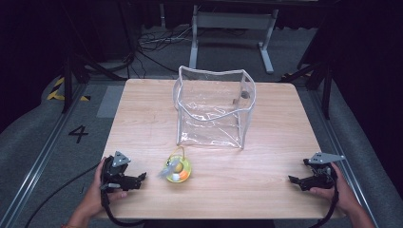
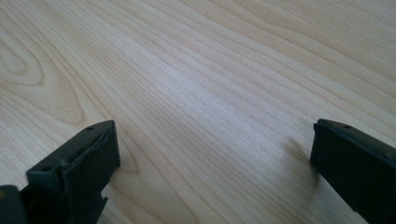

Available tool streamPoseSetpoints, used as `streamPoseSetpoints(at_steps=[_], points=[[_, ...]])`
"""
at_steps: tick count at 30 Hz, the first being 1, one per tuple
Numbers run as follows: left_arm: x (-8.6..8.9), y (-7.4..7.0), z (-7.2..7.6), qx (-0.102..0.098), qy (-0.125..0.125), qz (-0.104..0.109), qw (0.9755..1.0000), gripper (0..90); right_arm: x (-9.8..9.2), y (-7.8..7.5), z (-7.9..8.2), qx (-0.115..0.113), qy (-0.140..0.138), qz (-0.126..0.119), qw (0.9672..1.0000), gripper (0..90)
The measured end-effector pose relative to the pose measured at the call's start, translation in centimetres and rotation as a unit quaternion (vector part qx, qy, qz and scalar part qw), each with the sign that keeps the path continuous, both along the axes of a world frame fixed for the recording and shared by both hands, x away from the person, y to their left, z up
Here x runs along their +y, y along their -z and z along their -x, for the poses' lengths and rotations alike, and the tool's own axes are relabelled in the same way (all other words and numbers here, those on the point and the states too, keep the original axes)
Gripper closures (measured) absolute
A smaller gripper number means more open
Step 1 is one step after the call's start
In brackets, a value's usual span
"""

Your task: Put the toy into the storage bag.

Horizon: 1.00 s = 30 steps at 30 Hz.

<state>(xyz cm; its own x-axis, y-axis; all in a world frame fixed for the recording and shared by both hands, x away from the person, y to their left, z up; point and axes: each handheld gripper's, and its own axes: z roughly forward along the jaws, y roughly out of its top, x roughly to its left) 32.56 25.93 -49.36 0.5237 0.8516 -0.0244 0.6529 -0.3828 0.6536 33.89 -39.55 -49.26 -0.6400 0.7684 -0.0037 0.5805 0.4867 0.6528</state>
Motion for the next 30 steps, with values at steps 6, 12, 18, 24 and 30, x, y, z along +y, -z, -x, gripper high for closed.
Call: streamPoseSetpoints(at_steps=[6, 12, 18, 24, 30], points=[[0.2, 0.0, -0.2, -0.001, 0.017, -0.002, 0.9998, 0.1, 0.7, -0.9, -0.4, 0.006, -0.019, 0.022, 0.9996, 17.6], [0.2, 0.0, -0.2, -0.002, 0.018, -0.003, 0.9998, 0.2, 1.9, -2.0, -0.7, 0.018, -0.044, 0.029, 0.9984, 18.8], [0.3, 0.0, -0.1, -0.003, 0.018, -0.001, 0.9998, 0.5, 4.1, -5.1, -1.1, 0.014, -0.086, 0.037, 0.9955, 22.4], [0.4, 0.0, -0.1, -0.003, 0.021, -0.004, 0.9998, 0.5, 6.5, -8.0, -1.4, 0.001, -0.122, 0.051, 0.9913, 23.1], [0.4, 0.0, 0.0, -0.003, 0.021, 0.000, 0.9998, 0.7, 8.9, -10.3, -1.9, -0.018, -0.145, 0.073, 0.9866, 23.7]])
